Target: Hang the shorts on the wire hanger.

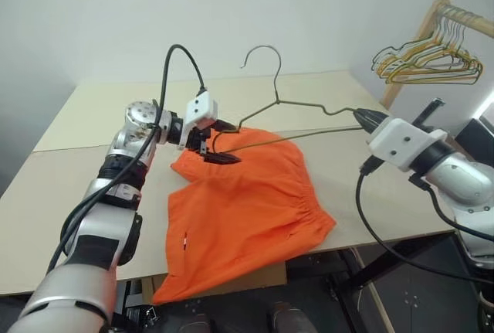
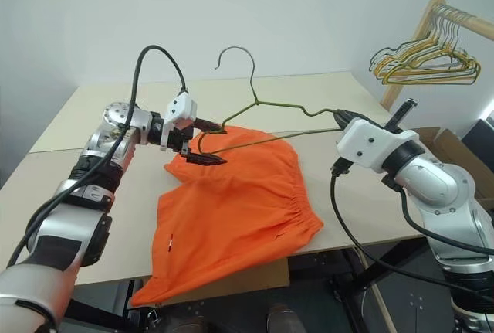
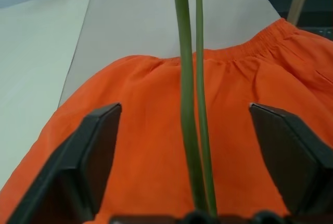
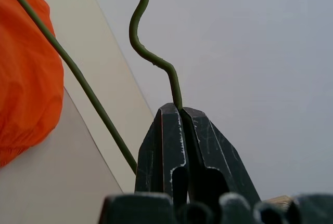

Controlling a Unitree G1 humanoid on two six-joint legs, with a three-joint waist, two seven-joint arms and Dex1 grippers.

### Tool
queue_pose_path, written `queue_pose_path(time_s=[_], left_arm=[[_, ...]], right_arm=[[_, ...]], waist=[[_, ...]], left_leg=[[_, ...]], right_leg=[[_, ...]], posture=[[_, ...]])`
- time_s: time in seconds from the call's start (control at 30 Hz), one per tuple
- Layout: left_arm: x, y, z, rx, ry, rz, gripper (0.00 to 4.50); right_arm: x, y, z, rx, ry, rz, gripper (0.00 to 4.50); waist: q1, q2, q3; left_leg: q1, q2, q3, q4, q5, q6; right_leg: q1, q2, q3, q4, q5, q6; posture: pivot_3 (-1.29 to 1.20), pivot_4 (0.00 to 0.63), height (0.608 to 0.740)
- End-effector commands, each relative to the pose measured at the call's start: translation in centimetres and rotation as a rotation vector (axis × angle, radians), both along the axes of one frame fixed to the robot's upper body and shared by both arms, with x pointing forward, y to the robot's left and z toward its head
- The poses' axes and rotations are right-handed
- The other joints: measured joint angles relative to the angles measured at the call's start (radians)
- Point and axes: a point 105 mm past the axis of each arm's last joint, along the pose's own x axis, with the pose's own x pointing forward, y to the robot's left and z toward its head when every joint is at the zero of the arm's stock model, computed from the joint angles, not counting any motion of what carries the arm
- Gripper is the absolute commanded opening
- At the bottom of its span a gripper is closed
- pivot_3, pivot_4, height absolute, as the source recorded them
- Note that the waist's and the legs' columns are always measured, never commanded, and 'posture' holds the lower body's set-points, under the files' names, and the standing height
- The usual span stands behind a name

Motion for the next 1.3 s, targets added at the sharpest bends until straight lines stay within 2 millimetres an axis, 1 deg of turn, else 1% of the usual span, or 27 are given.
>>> queue_pose_path(time_s=[0.03,0.3,0.33,0.5,0.6,0.7,0.8,0.87,0.9,0.93,1.03,1.1,1.17,1.23,1.3], left_arm=[[0.1,-0.2,1.2,0.006,-0.05,-0.024,2.94],[0.2,0.1,0.8,0.012,-0.043,-0.012,0.13],[0.2,0.2,0.8,0.013,-0.042,-0.011,0.02],[0.7,0.2,1.1,0.006,-0.045,0.027,0.02],[0.8,0.2,1.2,0.003,-0.045,0.033,0.0],[0.9,0.3,1.1,0.021,-0.055,0.04,0.0],[1.1,1.0,-0.3,0.186,-0.122,0.048,0.0],[1.0,1.0,-0.7,0.23,-0.14,0.033,0.0],[1.0,1.0,-0.8,0.234,-0.141,0.029,0.0],[0.7,0.9,-0.9,0.243,-0.149,0.009,0.0],[0.1,0.4,-1.3,0.25,-0.161,-0.041,0.0],[0.1,0.0,-1.1,0.235,-0.165,-0.043,0.0],[0.1,-0.2,-0.9,0.217,-0.17,-0.046,0.0],[-0.1,-0.3,-0.7,0.205,-0.172,-0.055,0.0],[-0.2,-0.3,-0.6,0.203,-0.177,-0.063,0.0]], right_arm=[[-0.6,-0.1,2.3,0.004,-0.088,0.004,0.0],[-0.6,0.0,2.4,0.003,-0.097,0.001,0.0],[-0.6,0.0,2.5,0.001,-0.098,0.001,0.0],[-0.9,0.1,2.3,-0.017,-0.072,0.027,0.0],[-1.6,0.5,1.5,-0.047,-0.002,0.086,0.78],[-2.2,0.7,0.7,-0.08,0.082,0.138,1.87],[-3.2,1.0,-0.2,-0.095,0.243,0.204,2.96],[-3.5,0.9,-0.6,-0.078,0.347,0.209,3.71],[-3.5,0.8,-0.7,-0.07,0.379,0.204,4.0],[-3.5,0.7,-1.0,-0.076,0.441,0.192,4.43],[-3.3,0.4,-1.8,-0.133,0.611,0.155,4.47],[-2.9,0.3,-2.4,-0.16,0.706,0.134,4.47],[-2.0,0.4,-3.3,-0.163,0.793,0.104,4.47],[-1.0,0.0,-4.7,-0.19,0.869,0.048,4.47],[0.4,0.0,-5.8,-0.172,0.926,0.007,4.47]], waist=[[0.0,0.0,0.0],[0.0,0.0,0.0],[-0.001,0.0,0.0],[0.001,0.0,0.0],[0.002,0.0,0.0],[0.002,0.0,0.0],[0.002,0.0,0.0],[0.001,0.0,0.0],[0.002,0.0,0.0],[0.003,0.0,0.0],[0.004,0.0,0.001],[0.003,0.0,0.001],[0.001,0.0,0.001],[0.0,0.0,0.001],[0.006,0.0,0.001]], left_leg=[[0.0,0.0,0.0,0.0,0.0,0.0],[0.0,0.0,0.0,0.0,0.0,0.0],[0.0,0.0,0.0,0.0,0.0,0.0],[0.0,0.0,0.0,0.001,0.0,0.0],[0.0,0.0,0.0,0.001,0.0,0.0],[0.0,0.0,0.0,0.001,0.0,0.0],[0.0,0.0,0.0,0.001,0.0,0.0],[0.001,0.0,0.0,0.001,0.0,0.0],[0.001,0.0,0.0,0.001,0.0,0.0],[0.001,0.0,0.0,0.001,0.0,0.0],[0.001,0.0,0.001,0.003,0.0,0.0],[0.001,0.001,0.001,0.003,0.0,0.0],[0.002,0.002,0.001,0.003,0.0,0.0],[0.002,0.002,0.001,0.003,0.0,0.0],[0.0,0.002,0.001,0.003,0.0,0.0]], right_leg=[[0.0,0.0,0.0,0.0,0.0,0.0],[0.0,0.0,0.0,0.001,0.0,0.0],[0.0,0.0,0.0,0.001,0.0,0.0],[0.0,0.0,0.0,0.001,0.0,0.0],[0.0,0.0,0.0,0.001,0.0,0.0],[0.0,0.0,0.0,0.001,0.0,0.0],[0.0,0.0,0.0,0.001,0.0,0.0],[0.001,0.0,0.0,0.002,0.0,0.0],[0.001,0.0,0.0,0.002,0.0,0.0],[0.001,0.0,0.0,0.002,0.0,0.0],[0.0,0.0,0.0,0.003,0.0,0.0],[0.0,0.0,-0.001,0.003,0.0,0.0],[0.0,0.0,-0.001,0.003,0.0,0.0],[-0.001,0.0,0.0,0.004,0.0,0.0],[-0.002,0.0,0.0,0.003,0.0,-0.001]], posture=[[-0.1,0.0,0.74],[-0.09,0.0,0.74],[-0.09,0.0,0.74],[-0.09,0.0,0.74],[-0.08,0.0,0.74],[-0.08,0.0,0.74],[-0.07,0.0,0.74],[-0.07,0.0,0.74],[-0.07,0.0,0.74],[-0.06,0.0,0.74],[-0.06,0.0,0.74],[-0.06,0.0,0.74],[-0.06,0.0,0.74],[-0.05,0.0,0.74],[-0.03,0.0,0.74]])
